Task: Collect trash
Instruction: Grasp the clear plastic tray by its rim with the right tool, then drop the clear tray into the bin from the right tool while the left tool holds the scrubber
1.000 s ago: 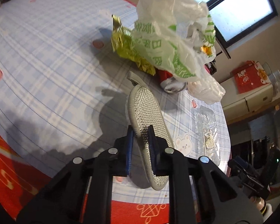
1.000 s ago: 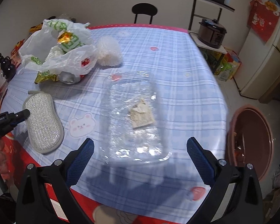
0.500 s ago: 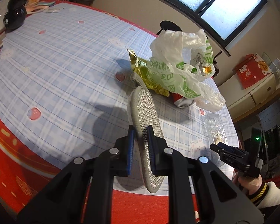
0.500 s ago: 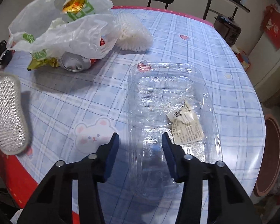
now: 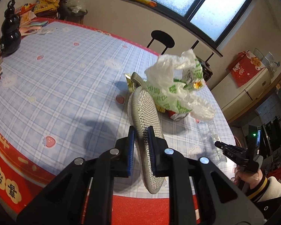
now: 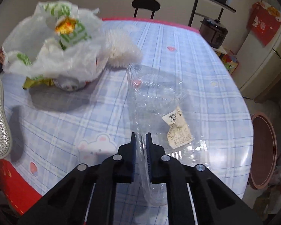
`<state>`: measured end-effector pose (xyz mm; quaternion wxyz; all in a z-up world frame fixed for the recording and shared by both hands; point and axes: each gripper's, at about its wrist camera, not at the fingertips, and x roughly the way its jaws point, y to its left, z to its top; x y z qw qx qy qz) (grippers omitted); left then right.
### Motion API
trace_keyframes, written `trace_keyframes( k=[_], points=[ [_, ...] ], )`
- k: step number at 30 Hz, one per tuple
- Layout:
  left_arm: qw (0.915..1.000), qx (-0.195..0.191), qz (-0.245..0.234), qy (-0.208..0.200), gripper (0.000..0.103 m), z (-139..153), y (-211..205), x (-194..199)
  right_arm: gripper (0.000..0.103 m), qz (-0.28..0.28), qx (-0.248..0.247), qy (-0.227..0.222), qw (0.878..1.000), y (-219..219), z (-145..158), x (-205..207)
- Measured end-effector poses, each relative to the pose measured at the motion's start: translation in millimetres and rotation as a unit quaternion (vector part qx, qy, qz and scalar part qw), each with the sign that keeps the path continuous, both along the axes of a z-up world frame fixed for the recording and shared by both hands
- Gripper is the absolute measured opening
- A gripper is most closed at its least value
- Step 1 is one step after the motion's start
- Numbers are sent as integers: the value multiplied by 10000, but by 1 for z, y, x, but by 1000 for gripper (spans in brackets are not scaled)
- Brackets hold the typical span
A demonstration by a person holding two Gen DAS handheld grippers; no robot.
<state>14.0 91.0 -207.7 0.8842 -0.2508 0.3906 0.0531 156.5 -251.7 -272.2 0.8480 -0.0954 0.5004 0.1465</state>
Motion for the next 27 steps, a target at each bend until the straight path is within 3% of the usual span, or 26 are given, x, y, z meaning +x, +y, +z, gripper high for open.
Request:
trace_keyframes(
  k=[15, 21, 27],
  points=[
    [9948, 585, 309, -774, 17, 86, 12, -22, 9, -45, 1350, -730, 9881, -35, 89, -22],
    [9913, 756, 209, -1055, 18, 117, -8, -17, 9, 149, 1620, -1078, 9808, -46, 113, -31],
    [9895, 730, -25, -1246, 18, 134, -41, -3, 9, 6, 1727, -1288, 9765, -82, 127, -35]
  ],
)
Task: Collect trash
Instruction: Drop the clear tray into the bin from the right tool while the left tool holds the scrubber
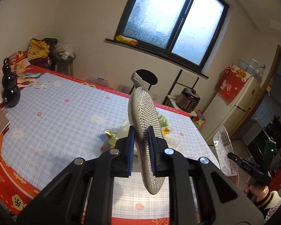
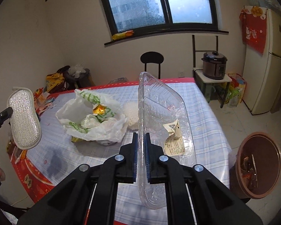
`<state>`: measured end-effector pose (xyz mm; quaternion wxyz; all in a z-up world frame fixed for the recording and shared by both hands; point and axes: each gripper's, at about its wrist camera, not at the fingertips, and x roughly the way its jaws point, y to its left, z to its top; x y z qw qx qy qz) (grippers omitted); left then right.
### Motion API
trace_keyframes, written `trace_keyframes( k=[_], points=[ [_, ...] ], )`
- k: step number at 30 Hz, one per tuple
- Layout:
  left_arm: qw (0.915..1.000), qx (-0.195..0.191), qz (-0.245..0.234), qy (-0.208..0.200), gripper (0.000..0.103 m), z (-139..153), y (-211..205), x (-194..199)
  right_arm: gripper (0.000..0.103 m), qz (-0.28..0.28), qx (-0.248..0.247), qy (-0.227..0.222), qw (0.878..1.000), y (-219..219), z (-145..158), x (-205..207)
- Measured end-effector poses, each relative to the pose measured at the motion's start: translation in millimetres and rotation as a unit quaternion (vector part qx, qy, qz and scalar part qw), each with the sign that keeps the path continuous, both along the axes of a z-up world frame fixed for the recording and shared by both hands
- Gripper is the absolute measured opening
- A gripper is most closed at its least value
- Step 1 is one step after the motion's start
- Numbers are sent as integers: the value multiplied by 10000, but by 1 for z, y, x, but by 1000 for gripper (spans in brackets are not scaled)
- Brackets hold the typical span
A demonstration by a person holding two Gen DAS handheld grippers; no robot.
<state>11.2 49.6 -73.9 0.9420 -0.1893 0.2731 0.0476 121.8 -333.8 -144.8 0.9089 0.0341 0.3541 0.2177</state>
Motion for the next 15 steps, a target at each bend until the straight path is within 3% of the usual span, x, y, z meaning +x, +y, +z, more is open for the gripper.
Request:
trace_keyframes(
  k=[8, 15],
  points=[
    [9992, -25, -396, 36, 18, 0, -56, 25, 9, -829, -180, -5, 9964, -96, -7, 8],
    [9980, -69, -605, 145, 17, -11, -100, 44, 9, -1591, -340, 248, 9864, -194, -31, 29]
  ],
)
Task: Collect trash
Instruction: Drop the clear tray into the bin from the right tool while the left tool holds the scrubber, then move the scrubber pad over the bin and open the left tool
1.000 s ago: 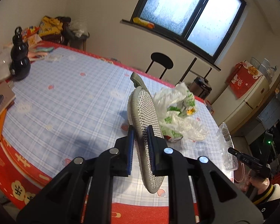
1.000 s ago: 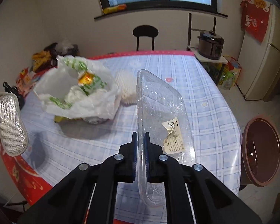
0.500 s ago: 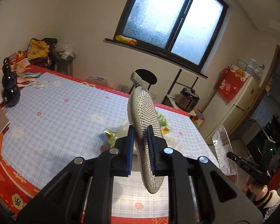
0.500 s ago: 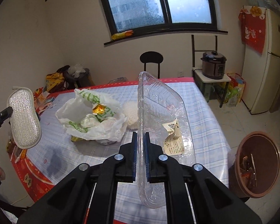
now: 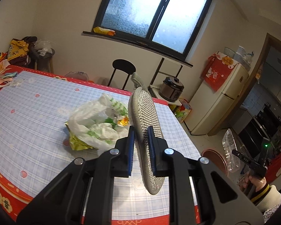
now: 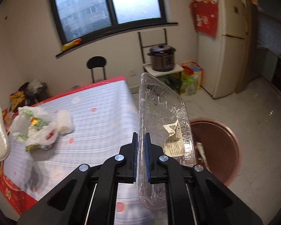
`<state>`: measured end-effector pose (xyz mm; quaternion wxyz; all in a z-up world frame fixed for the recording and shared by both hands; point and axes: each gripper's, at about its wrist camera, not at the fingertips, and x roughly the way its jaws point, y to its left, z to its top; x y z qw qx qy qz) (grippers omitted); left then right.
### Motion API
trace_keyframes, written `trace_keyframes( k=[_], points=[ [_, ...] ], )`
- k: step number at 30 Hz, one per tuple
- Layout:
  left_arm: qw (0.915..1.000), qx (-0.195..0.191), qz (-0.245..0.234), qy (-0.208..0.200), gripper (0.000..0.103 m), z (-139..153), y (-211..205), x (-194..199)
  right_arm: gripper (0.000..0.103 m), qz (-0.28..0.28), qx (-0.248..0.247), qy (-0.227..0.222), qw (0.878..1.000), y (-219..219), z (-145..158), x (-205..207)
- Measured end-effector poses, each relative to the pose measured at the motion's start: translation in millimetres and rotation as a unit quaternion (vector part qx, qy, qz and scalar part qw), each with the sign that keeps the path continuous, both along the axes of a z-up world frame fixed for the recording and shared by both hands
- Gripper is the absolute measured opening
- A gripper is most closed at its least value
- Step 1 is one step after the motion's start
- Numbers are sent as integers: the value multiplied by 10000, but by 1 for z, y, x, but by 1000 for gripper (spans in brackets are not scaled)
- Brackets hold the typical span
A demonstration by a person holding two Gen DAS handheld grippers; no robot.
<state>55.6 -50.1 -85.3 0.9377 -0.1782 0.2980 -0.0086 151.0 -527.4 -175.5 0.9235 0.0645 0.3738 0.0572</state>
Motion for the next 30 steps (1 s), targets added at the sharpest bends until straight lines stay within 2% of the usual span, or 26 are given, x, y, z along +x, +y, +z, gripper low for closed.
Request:
trace_keyframes(
  k=[5, 8, 9, 11, 13, 15, 16, 18, 21, 30],
  points=[
    [9999, 13, -108, 90, 18, -7, -25, 8, 9, -186, -8, 112, 9998, -41, -13, 19],
    [9998, 49, -162, 119, 18, -9, -34, 13, 17, -250, 15, 175, 9995, -52, -19, 30],
    [9998, 64, -175, 119, 18, -9, -36, 13, 28, -285, 8, 187, 9994, -56, -20, 34],
    [9997, 95, -210, 110, 18, -8, -40, 14, 44, -405, 17, 119, 9991, -60, -17, 36],
    [9995, 126, -259, 93, 18, -6, -41, 17, 52, -497, 83, 19, 9987, -63, -12, 33],
    [9994, 138, -310, 80, 18, -5, -43, 19, 66, -572, 98, -70, 9983, -64, -6, 29],
    [9993, 142, -352, 68, 18, -4, -44, 21, 69, -624, 85, -130, 9979, -64, -2, 26],
    [9990, 148, -429, 47, 18, -2, -46, 24, 83, -712, 58, -220, 9972, -64, 6, 20],
    [9980, 144, -608, 5, 18, 1, -52, 32, 96, -843, 69, -383, 9957, -66, 18, 7],
    [9888, 42, -1490, -88, 18, 5, -104, 69, 98, -1196, -116, -533, 9913, -76, 45, -34]
  ],
)
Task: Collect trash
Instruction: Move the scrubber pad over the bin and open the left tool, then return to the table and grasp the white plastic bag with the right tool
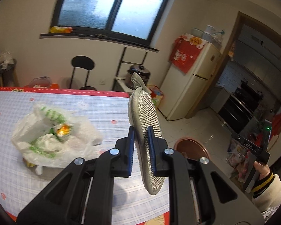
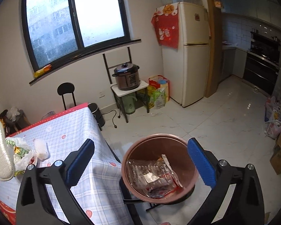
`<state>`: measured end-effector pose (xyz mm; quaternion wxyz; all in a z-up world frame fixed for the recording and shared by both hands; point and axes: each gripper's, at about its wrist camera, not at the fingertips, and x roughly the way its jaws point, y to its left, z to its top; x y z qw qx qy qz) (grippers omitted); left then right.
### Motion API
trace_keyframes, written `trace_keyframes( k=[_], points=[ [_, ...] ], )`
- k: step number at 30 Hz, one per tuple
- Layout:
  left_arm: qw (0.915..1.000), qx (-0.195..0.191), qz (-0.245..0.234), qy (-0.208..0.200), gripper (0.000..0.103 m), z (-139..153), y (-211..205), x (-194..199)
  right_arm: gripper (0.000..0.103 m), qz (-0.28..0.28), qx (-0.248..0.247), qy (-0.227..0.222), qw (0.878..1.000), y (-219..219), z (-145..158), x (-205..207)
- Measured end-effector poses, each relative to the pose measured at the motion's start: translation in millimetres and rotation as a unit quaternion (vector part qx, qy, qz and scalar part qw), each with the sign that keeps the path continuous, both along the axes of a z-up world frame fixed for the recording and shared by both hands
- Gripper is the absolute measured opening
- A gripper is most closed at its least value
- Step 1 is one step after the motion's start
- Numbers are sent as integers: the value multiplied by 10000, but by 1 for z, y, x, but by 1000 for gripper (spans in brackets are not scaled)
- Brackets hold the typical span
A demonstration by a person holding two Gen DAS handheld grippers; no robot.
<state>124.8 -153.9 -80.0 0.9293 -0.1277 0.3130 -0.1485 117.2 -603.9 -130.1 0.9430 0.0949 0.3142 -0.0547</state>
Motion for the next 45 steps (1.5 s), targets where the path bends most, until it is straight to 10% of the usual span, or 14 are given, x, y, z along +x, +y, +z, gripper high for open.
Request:
trace_keyframes(
  k=[20, 22, 24, 28, 45],
  points=[
    [9657, -413, -2537, 373, 20, -49, -274, 101, 98, -1011, -60, 392, 9941, -91, -12, -85],
    [9646, -316, -2596, 325, 61, -52, -295, 111, 98, -1039, -8, 377, 9939, -99, -13, -91],
    [9686, -315, -2462, 169, 82, -51, -306, 116, 98, -1060, 25, 355, 9937, -104, -12, -94],
    [9746, -234, -2225, 103, 98, -45, -297, 117, 98, -1061, -6, 236, 9941, -105, -10, -98],
    [9978, 412, -511, 85, 97, -18, -90, 84, 98, -494, -29, 94, 9987, -21, 4, -48]
  ],
)
